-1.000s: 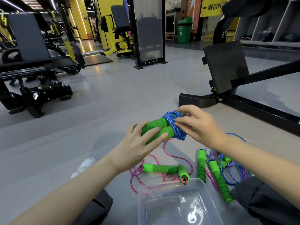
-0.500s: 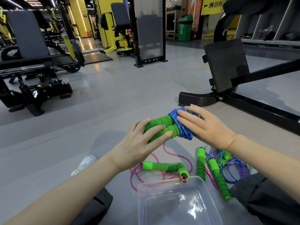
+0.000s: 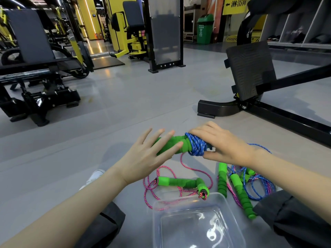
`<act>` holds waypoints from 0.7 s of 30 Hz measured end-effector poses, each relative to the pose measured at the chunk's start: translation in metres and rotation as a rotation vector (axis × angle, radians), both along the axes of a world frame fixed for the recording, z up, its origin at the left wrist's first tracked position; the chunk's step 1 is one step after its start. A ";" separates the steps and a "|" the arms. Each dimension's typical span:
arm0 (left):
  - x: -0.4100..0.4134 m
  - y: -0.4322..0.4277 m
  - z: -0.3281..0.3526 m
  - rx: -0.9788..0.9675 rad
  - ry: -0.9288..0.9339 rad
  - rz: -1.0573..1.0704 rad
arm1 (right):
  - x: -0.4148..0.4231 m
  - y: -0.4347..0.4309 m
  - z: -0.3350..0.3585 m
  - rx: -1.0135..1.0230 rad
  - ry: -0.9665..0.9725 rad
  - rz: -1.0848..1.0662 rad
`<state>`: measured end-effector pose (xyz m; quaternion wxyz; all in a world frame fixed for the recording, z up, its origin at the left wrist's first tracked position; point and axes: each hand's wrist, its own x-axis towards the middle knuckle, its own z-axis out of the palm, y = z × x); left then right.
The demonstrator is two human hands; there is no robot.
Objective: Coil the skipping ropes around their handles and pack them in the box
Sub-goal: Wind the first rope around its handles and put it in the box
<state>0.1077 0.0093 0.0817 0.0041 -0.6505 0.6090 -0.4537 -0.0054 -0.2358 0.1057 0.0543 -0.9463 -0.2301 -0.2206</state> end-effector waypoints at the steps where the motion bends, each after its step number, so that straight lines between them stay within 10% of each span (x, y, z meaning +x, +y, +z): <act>1: 0.001 0.000 0.002 -0.014 -0.037 0.017 | -0.001 0.003 0.001 0.123 0.087 -0.022; 5: 0.001 -0.001 0.003 0.055 -0.147 0.004 | -0.003 0.013 0.013 0.695 0.481 -0.138; 10: -0.001 -0.006 0.000 0.024 -0.152 -0.038 | -0.008 0.006 0.018 0.948 0.787 -0.089; 21: -0.016 -0.010 -0.007 0.085 0.038 -0.126 | -0.011 -0.001 -0.015 1.474 0.927 -0.245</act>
